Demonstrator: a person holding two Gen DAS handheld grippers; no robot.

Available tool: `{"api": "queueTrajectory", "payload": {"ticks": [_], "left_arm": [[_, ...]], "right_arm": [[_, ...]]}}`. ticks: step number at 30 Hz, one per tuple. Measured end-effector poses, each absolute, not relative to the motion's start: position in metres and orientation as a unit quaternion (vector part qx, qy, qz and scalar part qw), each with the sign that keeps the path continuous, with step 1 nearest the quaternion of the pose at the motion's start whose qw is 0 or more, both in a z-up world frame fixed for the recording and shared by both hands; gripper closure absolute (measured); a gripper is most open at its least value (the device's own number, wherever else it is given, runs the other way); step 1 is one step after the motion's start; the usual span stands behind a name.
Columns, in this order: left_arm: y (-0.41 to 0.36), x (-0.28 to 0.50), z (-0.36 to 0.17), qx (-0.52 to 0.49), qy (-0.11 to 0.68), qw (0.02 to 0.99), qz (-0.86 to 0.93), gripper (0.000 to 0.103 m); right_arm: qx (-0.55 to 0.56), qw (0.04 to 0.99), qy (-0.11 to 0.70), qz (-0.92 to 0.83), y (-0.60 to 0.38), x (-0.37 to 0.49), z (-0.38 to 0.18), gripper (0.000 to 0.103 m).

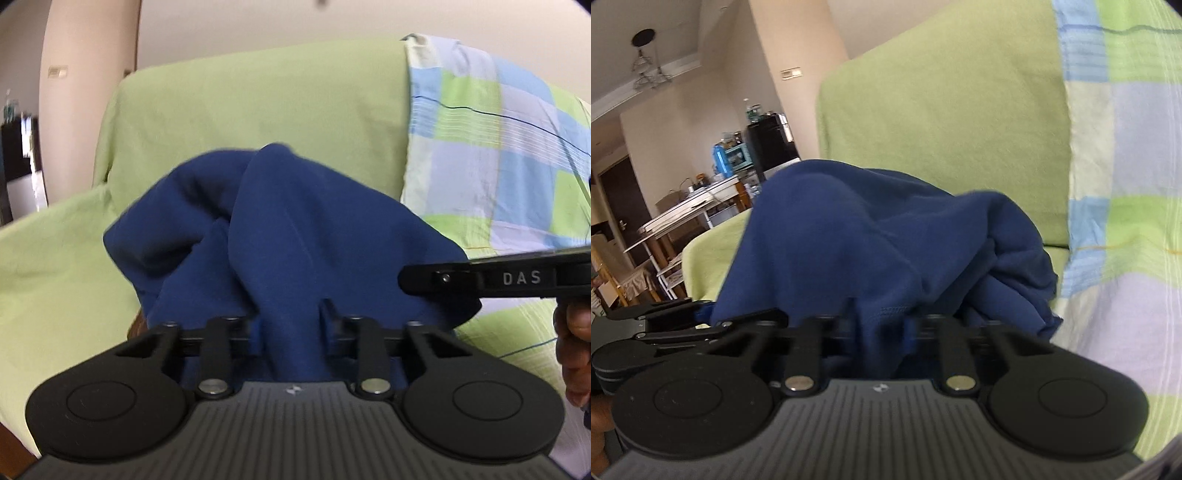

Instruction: Fold clothes

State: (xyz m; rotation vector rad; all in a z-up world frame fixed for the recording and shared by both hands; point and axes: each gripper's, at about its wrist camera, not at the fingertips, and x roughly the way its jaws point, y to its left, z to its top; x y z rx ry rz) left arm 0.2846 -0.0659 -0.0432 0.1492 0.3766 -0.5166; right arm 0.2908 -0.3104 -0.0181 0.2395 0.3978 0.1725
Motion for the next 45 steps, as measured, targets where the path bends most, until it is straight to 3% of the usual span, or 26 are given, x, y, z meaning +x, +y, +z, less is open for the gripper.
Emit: {"api": "queueTrajectory", "payload": {"ticks": [10, 15, 20, 29, 34, 37, 41, 45], "left_arm": [[-0.088, 0.207, 0.079, 0.061, 0.101, 0.935, -0.336, 0.090], [-0.119, 0.117, 0.140, 0.061, 0.047, 0.904, -0.421, 0.090], [-0.164, 0.040, 0.164, 0.055, 0.036, 0.861, -0.504, 0.090], [-0.247, -0.025, 0.120, 0.067, 0.108, 0.783, -0.609, 0.089], [-0.282, -0.031, 0.085, 0.077, 0.148, 0.764, -0.623, 0.059], [-0.274, -0.021, 0.069, 0.058, 0.156, 0.774, -0.611, 0.035], [-0.261, 0.014, 0.033, 0.056, 0.179, 0.797, -0.573, 0.032], [-0.251, 0.032, -0.008, 0.078, 0.223, 0.817, -0.526, 0.032]], "right_arm": [[0.127, 0.982, 0.087, 0.105, -0.331, 0.200, 0.114, 0.097], [0.097, 0.992, 0.021, 0.080, -0.344, 0.092, 0.197, 0.097], [0.074, 0.997, 0.015, 0.015, -0.369, -0.011, 0.236, 0.097], [0.073, 0.987, 0.077, -0.124, -0.409, -0.144, 0.197, 0.097], [0.104, 0.962, 0.119, -0.223, -0.455, -0.166, 0.141, 0.097], [0.112, 0.947, 0.134, -0.270, -0.481, -0.182, 0.114, 0.097], [0.120, 0.924, 0.164, -0.325, -0.523, -0.209, 0.083, 0.095], [0.119, 0.905, 0.214, -0.348, -0.544, -0.220, 0.056, 0.075]]}}
